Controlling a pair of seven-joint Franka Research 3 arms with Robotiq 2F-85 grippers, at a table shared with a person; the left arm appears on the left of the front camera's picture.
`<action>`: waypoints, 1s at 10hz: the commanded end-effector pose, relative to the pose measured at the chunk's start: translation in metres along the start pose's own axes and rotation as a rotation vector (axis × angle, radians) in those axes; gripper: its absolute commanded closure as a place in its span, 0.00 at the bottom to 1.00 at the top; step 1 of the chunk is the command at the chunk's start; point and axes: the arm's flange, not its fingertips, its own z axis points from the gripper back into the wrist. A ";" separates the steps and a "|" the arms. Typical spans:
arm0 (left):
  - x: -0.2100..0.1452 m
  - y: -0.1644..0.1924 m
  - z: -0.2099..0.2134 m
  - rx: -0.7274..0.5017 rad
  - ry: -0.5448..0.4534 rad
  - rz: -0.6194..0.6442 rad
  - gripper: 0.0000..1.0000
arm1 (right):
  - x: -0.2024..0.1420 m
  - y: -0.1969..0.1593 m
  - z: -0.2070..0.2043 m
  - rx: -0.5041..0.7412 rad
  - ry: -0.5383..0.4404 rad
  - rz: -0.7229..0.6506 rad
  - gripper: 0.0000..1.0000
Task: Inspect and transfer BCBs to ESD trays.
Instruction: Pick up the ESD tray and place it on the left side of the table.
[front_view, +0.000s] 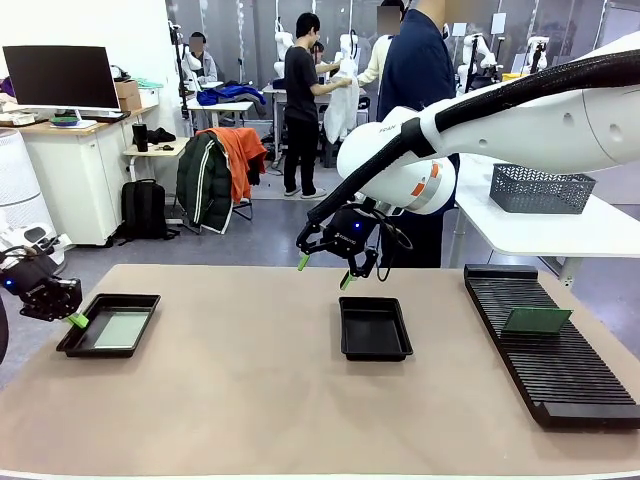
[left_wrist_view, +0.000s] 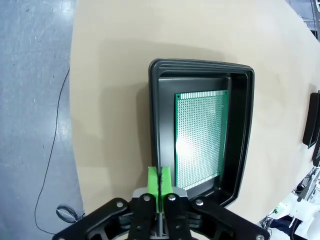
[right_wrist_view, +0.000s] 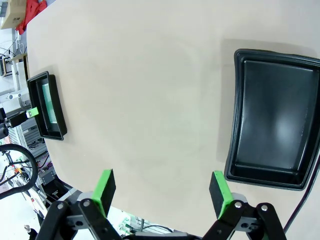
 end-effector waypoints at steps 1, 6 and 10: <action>-0.009 -0.005 -0.003 -0.007 -0.040 -0.030 0.97 | 0.000 0.001 -0.002 -0.025 -0.011 -0.013 0.00; 0.000 0.000 0.000 0.000 0.000 0.000 0.97 | 0.000 0.001 -0.002 -0.025 -0.011 -0.013 0.00; 0.000 0.000 0.000 0.000 0.000 0.000 0.97 | 0.000 0.001 -0.002 -0.025 -0.011 -0.013 0.00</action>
